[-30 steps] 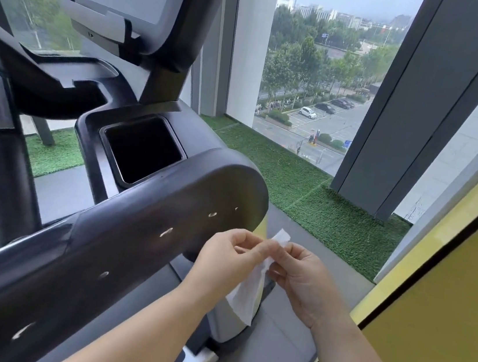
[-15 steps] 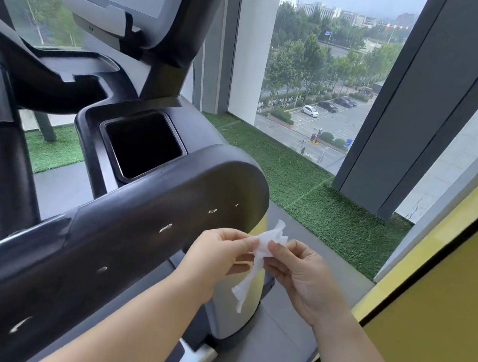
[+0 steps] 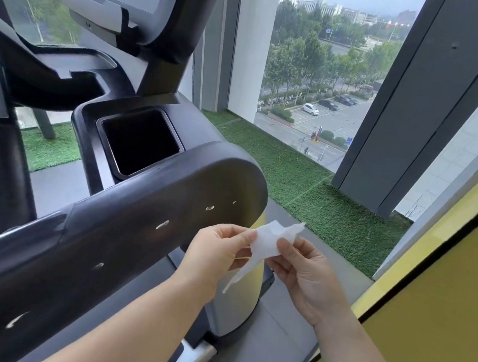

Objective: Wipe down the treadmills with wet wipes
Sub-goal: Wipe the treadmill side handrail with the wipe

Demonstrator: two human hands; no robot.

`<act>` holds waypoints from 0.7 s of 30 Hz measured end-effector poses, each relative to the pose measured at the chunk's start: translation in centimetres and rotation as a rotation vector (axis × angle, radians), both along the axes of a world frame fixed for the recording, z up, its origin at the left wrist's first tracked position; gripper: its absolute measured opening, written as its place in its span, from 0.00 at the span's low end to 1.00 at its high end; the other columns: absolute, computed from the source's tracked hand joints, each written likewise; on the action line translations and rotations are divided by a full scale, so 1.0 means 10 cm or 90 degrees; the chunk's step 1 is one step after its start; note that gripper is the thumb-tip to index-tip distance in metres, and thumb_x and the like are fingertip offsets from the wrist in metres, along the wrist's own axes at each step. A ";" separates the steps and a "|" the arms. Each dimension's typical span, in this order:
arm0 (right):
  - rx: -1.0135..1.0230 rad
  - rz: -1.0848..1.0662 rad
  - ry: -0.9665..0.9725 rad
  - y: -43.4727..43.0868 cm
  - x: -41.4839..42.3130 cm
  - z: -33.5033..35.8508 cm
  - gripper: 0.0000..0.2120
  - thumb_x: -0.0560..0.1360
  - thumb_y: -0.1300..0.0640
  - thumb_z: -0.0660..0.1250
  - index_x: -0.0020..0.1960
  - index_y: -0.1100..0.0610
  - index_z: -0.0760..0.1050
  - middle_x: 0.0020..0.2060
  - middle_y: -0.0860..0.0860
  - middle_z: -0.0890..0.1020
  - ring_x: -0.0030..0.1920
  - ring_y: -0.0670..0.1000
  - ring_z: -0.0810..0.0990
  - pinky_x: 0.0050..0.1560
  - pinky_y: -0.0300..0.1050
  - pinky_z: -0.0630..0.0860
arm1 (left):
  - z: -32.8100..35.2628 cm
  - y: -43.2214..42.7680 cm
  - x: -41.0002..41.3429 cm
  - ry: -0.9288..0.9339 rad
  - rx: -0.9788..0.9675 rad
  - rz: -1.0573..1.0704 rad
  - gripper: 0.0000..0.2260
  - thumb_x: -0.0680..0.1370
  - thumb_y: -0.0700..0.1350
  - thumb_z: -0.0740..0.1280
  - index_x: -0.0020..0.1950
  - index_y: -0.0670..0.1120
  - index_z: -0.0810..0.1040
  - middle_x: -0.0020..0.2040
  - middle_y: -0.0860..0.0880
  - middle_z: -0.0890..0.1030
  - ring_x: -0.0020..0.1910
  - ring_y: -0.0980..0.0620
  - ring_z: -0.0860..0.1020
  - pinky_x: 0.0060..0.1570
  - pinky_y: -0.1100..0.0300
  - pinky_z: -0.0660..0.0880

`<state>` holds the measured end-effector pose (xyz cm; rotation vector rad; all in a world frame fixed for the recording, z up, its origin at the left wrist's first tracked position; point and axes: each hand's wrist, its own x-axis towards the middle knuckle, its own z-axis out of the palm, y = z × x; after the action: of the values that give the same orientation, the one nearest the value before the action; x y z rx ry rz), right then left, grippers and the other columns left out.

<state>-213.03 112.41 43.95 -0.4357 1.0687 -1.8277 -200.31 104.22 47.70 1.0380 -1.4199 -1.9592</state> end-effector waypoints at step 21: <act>0.020 -0.108 0.253 0.10 0.11 0.01 0.06 0.57 0.60 0.74 0.27 0.54 0.77 0.29 0.48 0.80 0.32 0.44 0.78 0.37 0.35 0.76 | -0.04 0.07 -0.07 -0.040 -0.131 -0.060 0.04 0.77 0.41 0.69 0.46 0.41 0.82 0.41 0.42 0.84 0.37 0.53 0.81 0.42 0.57 0.81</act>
<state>-211.92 113.42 44.08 -0.7300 1.4378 -1.9145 -200.99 104.95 47.28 0.9620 -1.6921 -1.8122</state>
